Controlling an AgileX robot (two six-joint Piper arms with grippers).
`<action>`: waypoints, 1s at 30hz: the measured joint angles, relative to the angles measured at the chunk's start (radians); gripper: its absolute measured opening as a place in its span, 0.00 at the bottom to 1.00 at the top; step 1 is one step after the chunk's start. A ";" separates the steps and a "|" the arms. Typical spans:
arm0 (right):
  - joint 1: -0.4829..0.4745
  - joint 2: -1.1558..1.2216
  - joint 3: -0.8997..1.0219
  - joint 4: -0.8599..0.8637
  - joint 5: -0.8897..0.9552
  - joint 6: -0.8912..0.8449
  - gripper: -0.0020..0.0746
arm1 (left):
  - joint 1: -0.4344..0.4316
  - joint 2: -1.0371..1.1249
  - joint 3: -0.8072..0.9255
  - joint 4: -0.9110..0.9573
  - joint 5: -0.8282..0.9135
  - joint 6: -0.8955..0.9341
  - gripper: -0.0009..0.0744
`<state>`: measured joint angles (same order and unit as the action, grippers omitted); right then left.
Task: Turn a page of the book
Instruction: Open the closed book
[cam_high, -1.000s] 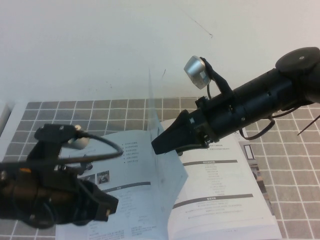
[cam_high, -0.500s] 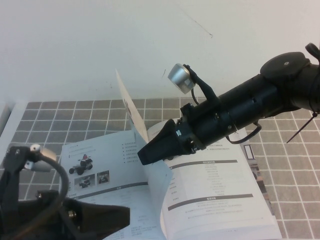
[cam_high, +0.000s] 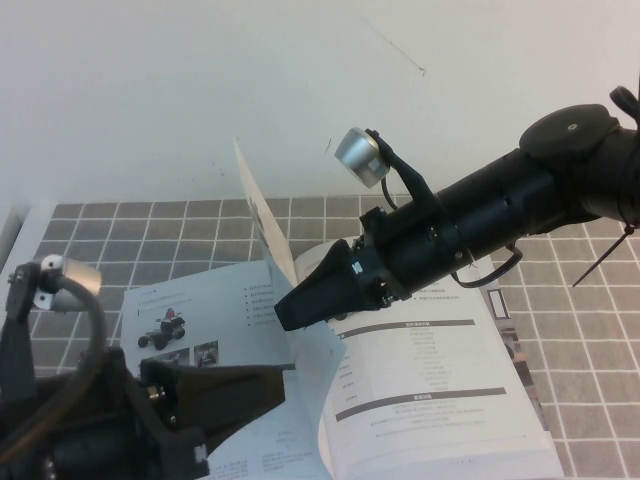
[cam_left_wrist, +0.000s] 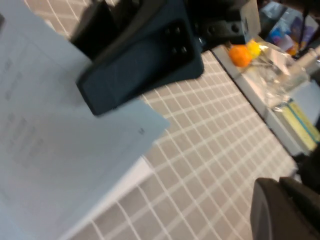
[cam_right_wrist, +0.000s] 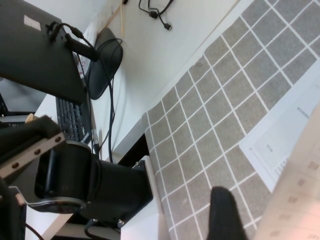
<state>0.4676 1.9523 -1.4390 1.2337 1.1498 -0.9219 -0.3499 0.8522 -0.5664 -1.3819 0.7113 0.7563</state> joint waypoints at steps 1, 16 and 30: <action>0.000 0.000 0.000 0.000 0.000 -0.002 0.54 | -0.027 0.000 0.000 0.000 -0.051 0.017 0.01; 0.000 0.000 0.000 0.002 -0.028 -0.004 0.54 | -0.255 0.200 -0.180 0.353 -0.223 -0.090 0.01; 0.000 0.000 0.000 0.002 -0.087 -0.004 0.54 | -0.514 0.278 -0.187 0.857 -0.332 -0.471 0.01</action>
<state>0.4676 1.9523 -1.4390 1.2360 1.0626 -0.9260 -0.8641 1.1305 -0.7534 -0.5244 0.3795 0.2850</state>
